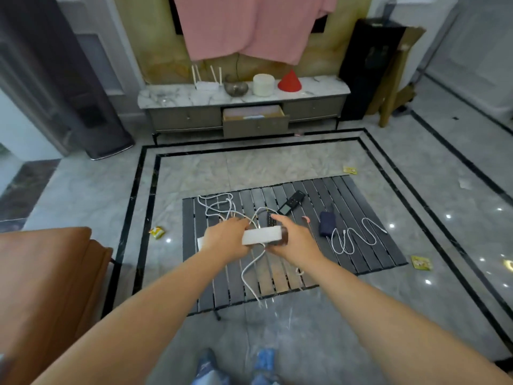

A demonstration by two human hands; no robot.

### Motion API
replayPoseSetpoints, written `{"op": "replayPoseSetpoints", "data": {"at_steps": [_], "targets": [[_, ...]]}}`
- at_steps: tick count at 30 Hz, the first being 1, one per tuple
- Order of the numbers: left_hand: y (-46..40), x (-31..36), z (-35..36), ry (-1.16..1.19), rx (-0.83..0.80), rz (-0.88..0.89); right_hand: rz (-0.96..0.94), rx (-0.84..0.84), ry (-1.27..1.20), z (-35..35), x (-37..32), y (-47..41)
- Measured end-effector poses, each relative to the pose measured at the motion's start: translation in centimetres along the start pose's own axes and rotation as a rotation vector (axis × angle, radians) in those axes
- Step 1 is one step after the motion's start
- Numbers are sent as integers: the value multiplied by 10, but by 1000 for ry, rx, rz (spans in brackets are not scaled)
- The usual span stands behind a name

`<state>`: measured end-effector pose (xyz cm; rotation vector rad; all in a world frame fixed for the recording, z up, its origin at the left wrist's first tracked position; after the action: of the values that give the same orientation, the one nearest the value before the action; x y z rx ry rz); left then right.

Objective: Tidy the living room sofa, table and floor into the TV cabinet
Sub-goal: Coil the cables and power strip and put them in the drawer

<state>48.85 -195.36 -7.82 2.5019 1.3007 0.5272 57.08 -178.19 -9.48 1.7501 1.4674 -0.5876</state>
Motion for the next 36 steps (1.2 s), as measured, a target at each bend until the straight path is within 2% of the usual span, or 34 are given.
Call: {"op": "replayPoseSetpoints", "data": {"at_steps": [4, 7, 9, 12, 14, 15, 17, 20, 23, 28, 31, 36], "targets": [[14, -16, 19, 359, -30, -122, 173, -56, -48, 10, 15, 4], [18, -24, 28, 592, -67, -188, 251, 21, -213, 18, 22, 15], [22, -20, 31, 761, -88, -229, 218, 65, -285, 22, 16, 19], [23, -6, 35, 1325, -62, -392, 103, 129, -411, 29, -9, 15], [25, 4, 34, 1619, -54, -469, 24, 173, -384, 36, -32, 11], [24, 8, 33, 1740, -63, -452, -19, 191, -357, 40, -43, 9], [23, 13, 29, 1956, -87, -309, -73, 236, -293, 47, -61, 11], [27, 6, 22, 2008, -60, -196, -45, 216, -227, 55, -78, 11], [30, -1, 18, 1950, 41, -301, -75, 165, -127, 66, -90, 13], [31, -31, 2, 2063, 232, -505, -202, 213, -71, 79, -95, 34], [34, -47, -5, 2094, 231, -449, -222, 253, -49, 84, -88, 48], [44, -53, 2, 2148, 173, -444, -77, 192, -117, 87, -76, 41]]}}
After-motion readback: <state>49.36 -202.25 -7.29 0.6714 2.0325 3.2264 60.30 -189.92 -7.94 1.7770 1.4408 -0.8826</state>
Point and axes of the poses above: each hand's wrist, its own y-axis away from the middle knuckle, its own z-axis out of the palm, x = y × z, the point moved 1 cm from there along -y, towards the middle knuckle, and after that the axes turned 12 degrees about -x, right-handed, at the moved point
